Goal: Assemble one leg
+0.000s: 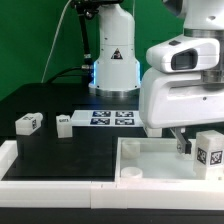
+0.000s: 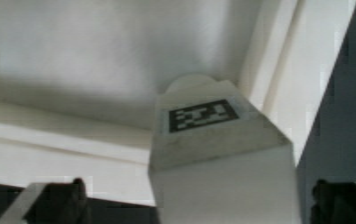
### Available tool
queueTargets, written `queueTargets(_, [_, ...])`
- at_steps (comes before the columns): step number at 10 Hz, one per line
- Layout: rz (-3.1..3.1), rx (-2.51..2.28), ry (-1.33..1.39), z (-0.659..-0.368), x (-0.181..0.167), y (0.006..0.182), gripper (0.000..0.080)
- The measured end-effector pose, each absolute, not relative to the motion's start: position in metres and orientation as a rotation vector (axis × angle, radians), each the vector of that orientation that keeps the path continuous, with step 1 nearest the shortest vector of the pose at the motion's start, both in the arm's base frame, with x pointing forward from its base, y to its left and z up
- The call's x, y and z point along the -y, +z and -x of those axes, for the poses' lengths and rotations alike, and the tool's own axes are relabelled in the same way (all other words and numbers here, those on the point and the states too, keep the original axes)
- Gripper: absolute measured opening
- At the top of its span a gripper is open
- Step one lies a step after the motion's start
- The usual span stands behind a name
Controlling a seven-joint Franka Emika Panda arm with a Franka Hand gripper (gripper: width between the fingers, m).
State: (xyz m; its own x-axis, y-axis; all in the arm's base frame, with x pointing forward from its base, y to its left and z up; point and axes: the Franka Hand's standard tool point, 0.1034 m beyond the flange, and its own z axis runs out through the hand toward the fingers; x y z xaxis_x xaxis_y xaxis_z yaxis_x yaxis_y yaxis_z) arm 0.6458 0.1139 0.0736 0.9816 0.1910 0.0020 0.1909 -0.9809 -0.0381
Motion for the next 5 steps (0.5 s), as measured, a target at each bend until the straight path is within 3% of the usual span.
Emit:
queueTargets(1, [3.092,0.269,0.003,-0.6458,-0.1137,0.0736,0.0378])
queueTargets(2, [3.092,0.268,0.003,-0.6458,-0.1134,0.0735,0.0378])
queueTargets(3, [3.094,0.216,0.005,-0.6458,-0.1136,0.0734,0.029])
queueTargets(5, [3.096,-0.203,0.014,-0.6458,-0.1135,0.0731,0.029])
